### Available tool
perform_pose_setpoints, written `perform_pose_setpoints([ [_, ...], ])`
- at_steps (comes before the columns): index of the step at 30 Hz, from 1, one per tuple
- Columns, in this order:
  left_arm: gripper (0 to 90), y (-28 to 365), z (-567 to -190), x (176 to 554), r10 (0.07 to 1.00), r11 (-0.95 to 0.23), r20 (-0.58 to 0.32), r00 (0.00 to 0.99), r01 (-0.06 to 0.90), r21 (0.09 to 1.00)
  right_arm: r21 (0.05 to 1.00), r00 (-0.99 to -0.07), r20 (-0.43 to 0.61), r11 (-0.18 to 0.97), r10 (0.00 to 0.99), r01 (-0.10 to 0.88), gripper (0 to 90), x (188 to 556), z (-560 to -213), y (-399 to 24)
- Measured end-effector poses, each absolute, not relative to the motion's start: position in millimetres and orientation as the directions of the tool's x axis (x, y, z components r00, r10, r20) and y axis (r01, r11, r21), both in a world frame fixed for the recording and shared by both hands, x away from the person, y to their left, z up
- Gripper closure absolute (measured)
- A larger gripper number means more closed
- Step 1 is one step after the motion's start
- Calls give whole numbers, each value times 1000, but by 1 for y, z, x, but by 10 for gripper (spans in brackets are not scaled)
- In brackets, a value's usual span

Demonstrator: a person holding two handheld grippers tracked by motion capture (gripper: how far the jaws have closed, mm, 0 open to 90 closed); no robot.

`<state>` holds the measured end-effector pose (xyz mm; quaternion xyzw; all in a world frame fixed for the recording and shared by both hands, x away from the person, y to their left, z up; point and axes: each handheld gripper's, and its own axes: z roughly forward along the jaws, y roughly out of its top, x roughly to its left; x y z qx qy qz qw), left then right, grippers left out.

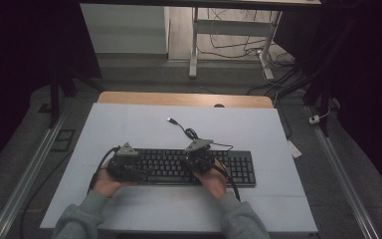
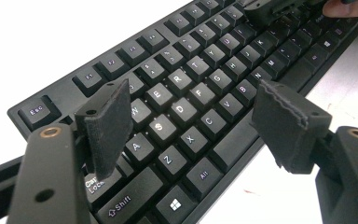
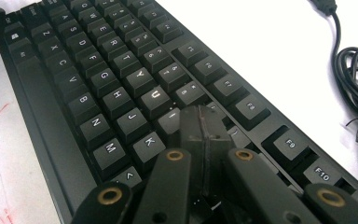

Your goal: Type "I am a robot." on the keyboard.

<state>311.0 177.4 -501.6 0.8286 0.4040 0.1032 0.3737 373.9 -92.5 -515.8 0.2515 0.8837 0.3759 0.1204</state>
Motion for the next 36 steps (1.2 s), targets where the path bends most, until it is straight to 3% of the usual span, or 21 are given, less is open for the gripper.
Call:
perform_pose_setpoints([
  [6, 285, 179, -501, 311, 751, -386, -132, 647, 592, 708, 766, -844, -21, 551, 537, 332, 894, 369, -508, -97],
  [13, 285, 180, -501, 311, 753, -381, -133, 644, 592, 710, 797, -836, -12, 510, 549, 324, 696, 360, -500, -113],
  [21, 280, 181, -501, 312, 758, -376, -136, 638, 598, 708, 800, -829, -2, 498, 559, 334, 573, 353, -499, -138],
  [36, 280, 183, -500, 313, 771, -347, -143, 620, 598, 723, 802, -830, 3, 495, 558, 335, 540, 337, -498, -167],
])
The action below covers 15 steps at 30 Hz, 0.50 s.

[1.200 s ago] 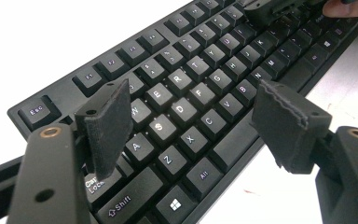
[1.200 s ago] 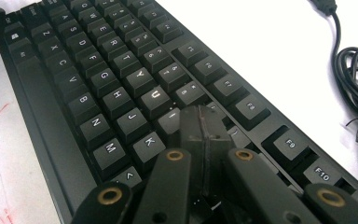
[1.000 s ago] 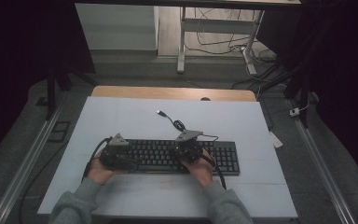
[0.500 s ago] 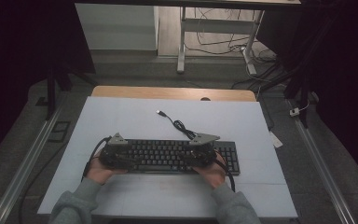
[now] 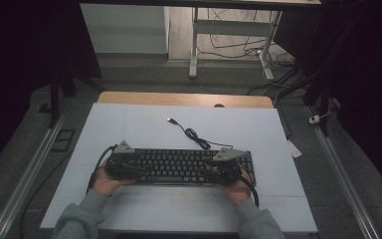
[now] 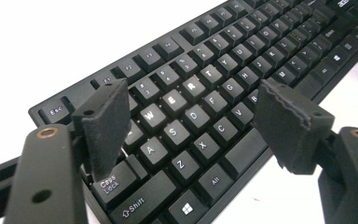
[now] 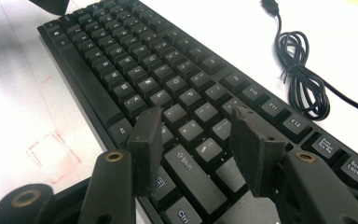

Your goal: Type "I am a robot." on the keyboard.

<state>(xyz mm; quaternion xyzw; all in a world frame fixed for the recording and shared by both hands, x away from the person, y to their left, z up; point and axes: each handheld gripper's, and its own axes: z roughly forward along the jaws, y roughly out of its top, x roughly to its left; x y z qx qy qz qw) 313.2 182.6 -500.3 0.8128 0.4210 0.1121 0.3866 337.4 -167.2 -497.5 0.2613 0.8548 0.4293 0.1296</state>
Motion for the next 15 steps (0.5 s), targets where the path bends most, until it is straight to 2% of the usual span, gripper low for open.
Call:
perform_pose_setpoints([
  [8, 401, 176, -499, 311, 742, -360, -135, 657, 560, 746, 801, -831, -1, 498, 557, 333, 538, 338, -500, -166],
  [15, 609, 164, -501, 310, 704, -393, -128, 698, 534, 749, 800, -830, 0, 498, 558, 335, 538, 338, -500, -166],
])
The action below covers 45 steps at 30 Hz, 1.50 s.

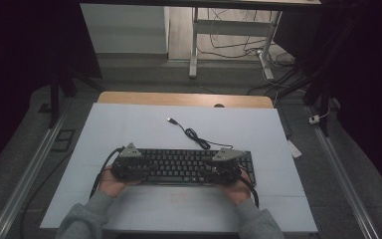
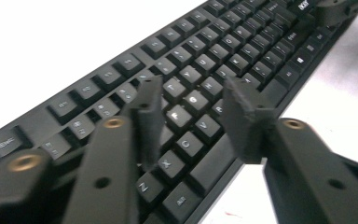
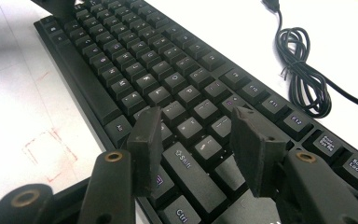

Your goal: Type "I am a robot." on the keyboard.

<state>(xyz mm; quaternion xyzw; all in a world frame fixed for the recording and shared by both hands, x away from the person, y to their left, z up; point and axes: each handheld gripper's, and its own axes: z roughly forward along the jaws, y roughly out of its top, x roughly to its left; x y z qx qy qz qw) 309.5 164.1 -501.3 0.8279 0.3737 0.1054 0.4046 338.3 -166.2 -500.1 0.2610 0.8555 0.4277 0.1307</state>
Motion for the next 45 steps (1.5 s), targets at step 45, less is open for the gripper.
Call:
perform_pose_setpoints([
  [45, 889, 120, -523, 320, 676, -484, -116, 728, 556, 675, 788, -831, -13, 517, 556, 334, 536, 339, -501, -164],
])
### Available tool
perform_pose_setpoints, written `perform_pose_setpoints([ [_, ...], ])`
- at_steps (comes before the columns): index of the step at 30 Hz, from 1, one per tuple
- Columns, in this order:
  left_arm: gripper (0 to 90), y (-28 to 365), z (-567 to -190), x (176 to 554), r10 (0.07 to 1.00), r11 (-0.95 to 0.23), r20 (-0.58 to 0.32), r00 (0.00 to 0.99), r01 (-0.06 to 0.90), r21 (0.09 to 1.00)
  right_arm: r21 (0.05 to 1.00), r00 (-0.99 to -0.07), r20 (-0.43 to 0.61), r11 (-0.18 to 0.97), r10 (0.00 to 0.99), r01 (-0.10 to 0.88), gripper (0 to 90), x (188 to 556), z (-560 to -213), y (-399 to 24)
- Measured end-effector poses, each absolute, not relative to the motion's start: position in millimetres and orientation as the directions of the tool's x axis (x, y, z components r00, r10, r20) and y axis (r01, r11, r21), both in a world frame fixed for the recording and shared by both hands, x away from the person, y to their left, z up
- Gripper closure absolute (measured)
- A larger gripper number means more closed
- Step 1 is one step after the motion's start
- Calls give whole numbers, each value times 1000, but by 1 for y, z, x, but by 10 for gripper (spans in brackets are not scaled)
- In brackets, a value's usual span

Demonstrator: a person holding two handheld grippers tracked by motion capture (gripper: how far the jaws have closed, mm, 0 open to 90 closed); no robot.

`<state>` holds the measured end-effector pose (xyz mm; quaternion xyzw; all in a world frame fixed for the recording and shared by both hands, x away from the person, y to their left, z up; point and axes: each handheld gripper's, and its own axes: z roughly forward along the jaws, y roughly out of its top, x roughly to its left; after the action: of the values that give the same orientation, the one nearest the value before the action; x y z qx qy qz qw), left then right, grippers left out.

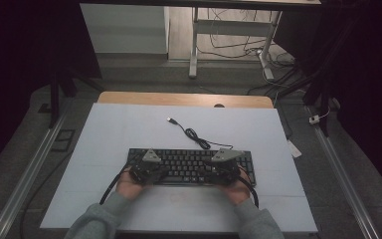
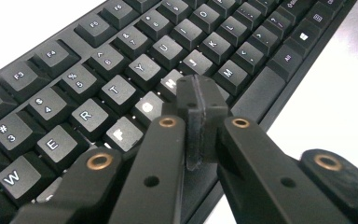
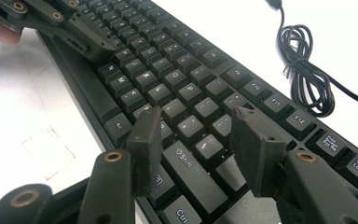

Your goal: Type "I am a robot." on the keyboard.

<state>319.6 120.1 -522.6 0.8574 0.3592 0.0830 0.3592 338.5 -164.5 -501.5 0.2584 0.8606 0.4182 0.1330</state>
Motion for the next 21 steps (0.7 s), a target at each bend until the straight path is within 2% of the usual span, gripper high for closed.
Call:
perform_pose_setpoints([
  [6, 886, 126, -516, 318, 681, -464, -103, 725, 536, 706, 789, -832, -12, 517, 554, 333, 534, 339, -502, -164],
  [8, 858, 131, -512, 317, 683, -444, -113, 721, 534, 720, 789, -831, -13, 516, 556, 333, 534, 339, -501, -165],
  [11, 763, 141, -506, 316, 697, -414, -121, 707, 533, 738, 792, -830, -10, 511, 557, 333, 533, 339, -501, -165],
  [17, 494, 162, -497, 315, 740, -358, -135, 659, 556, 750, 790, -830, -13, 514, 557, 333, 532, 339, -501, -165],
  [21, 399, 175, -496, 315, 765, -321, -156, 625, 581, 748, 790, -830, -14, 515, 557, 332, 532, 339, -501, -165],
])
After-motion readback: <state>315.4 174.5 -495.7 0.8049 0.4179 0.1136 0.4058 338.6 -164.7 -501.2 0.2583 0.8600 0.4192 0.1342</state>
